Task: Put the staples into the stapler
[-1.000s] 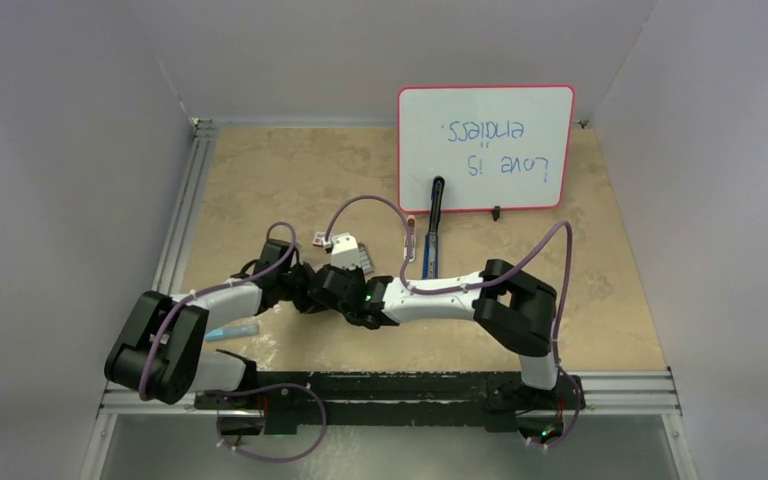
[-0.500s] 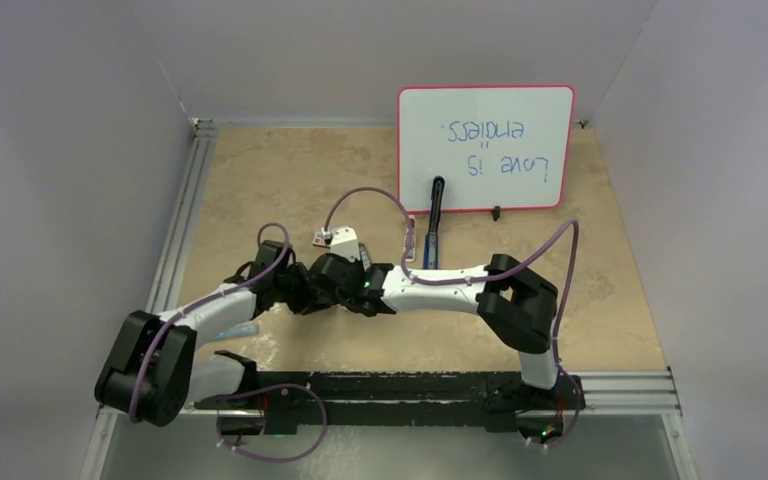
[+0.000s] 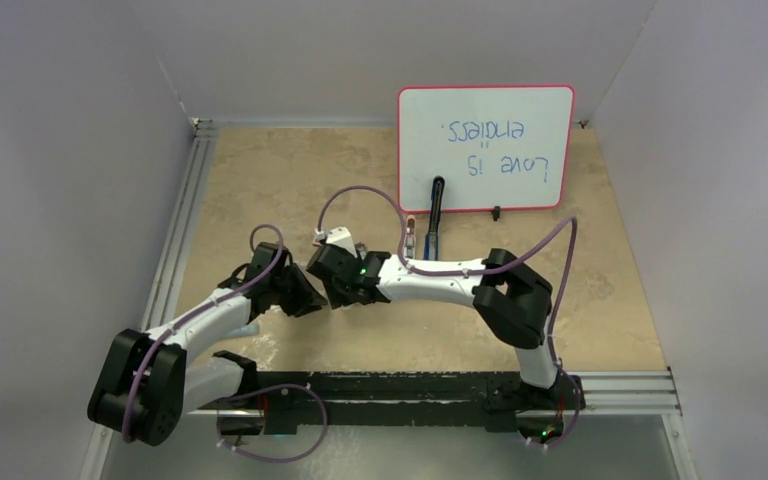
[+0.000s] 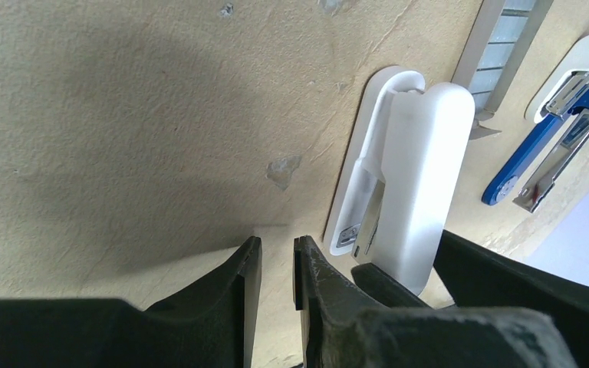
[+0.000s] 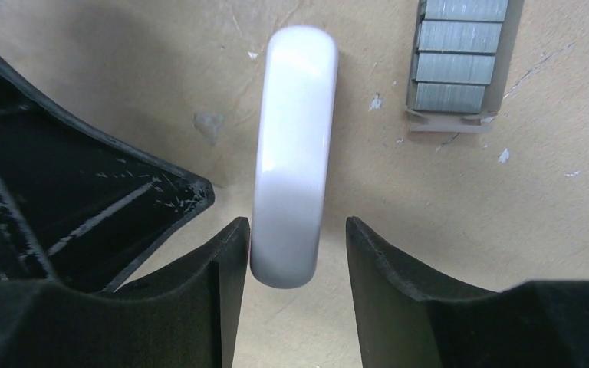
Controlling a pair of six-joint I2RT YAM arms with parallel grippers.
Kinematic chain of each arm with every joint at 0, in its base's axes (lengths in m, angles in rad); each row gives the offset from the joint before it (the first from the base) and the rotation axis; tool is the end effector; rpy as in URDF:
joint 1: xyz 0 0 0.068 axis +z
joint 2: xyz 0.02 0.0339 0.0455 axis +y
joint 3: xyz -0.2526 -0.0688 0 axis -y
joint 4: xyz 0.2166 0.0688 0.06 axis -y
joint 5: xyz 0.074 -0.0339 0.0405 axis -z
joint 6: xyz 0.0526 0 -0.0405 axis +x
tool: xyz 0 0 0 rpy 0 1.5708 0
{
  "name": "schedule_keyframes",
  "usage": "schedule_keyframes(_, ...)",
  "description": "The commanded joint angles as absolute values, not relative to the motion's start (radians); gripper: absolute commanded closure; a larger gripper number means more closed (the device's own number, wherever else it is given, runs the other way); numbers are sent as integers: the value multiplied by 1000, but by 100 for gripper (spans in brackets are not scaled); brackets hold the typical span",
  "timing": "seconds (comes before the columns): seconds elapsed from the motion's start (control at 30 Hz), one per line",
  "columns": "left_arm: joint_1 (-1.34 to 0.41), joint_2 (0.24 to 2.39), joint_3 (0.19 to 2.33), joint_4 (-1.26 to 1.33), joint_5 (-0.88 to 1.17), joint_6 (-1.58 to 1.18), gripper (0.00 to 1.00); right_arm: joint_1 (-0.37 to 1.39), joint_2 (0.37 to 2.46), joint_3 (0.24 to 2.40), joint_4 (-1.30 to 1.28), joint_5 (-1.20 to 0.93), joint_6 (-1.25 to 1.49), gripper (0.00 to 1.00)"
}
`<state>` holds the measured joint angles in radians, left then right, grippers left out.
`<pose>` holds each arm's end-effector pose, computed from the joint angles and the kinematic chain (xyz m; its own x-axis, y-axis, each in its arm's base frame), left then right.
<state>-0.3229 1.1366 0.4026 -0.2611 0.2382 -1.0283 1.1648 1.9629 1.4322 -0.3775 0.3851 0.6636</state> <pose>0.1695 -0.0698 0.1372 -0.7791 -0.6169 -0.1116 -0.4592 0.6827 -0.5684 0.1798 0.3681 0.1923 -0.7135 -0.2144 -0.6670 -0.4071 0.9017 0.1456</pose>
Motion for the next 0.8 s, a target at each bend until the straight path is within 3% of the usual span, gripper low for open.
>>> schedule_keyframes(0.0, -318, 1128, 441, -244, 230, -1005, 78, 1169, 1972, 1463, -426, 340, 638, 49)
schedule_keyframes(0.07, -318, 1132, 444, -240, 236, -1001, 78, 1169, 1988, 1475, -432, 336, 632, 52)
schedule_keyframes(0.23, -317, 1126, 448, -241, 235, -993, 78, 1168, 2019, 1483, -433, 321, 625, 74)
schedule_keyframes(0.77, -317, 1090, 446, -260, 213, -985, 77, 1157, 2135, 1457, -406, 302, 615, 76)
